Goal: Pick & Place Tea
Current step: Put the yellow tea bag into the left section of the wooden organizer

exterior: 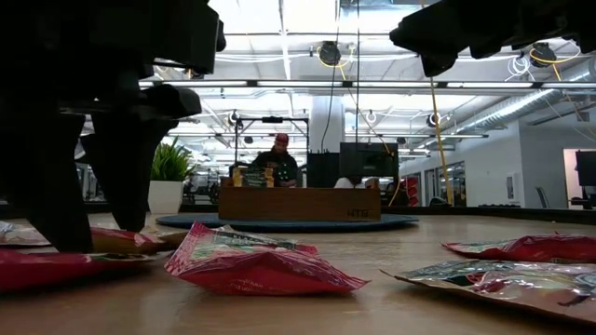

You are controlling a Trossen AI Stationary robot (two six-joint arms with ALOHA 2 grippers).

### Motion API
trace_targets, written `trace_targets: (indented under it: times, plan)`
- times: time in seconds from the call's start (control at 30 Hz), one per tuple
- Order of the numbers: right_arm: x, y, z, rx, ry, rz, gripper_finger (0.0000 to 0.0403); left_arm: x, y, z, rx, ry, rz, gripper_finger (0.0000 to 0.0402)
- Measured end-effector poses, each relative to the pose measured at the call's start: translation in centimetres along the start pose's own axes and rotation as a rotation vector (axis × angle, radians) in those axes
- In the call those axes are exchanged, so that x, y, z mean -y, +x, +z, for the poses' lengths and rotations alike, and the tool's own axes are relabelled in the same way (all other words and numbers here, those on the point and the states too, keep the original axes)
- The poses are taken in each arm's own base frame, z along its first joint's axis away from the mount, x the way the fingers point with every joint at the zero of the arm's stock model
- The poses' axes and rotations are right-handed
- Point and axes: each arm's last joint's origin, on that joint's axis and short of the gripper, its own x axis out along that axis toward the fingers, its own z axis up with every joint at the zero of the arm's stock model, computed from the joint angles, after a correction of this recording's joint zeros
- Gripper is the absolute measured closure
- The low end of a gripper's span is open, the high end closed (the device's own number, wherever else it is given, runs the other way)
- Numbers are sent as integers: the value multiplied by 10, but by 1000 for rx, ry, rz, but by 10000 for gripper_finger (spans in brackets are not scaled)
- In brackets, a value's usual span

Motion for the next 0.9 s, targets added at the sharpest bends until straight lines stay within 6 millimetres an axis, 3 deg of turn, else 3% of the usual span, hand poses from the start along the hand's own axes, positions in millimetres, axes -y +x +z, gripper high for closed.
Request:
trace_targets:
  times: [0.4, 0.53, 0.77, 0.9]
  plan:
    - [0, 0, 0, 0, 3, 0, 339, 0, 7, -3, 9, 22, 20, 229]
    - [0, 0, 0, 0, 15, 0, 339, -4, 9, -2, 13, 9, 56, 271]
    - [0, 0, 0, 0, 3, 0, 339, -13, 11, 1, 15, -7, 69, 382]
    - [0, 0, 0, 0, -8, 0, 339, -14, 12, 1, 17, 38, 84, 382]
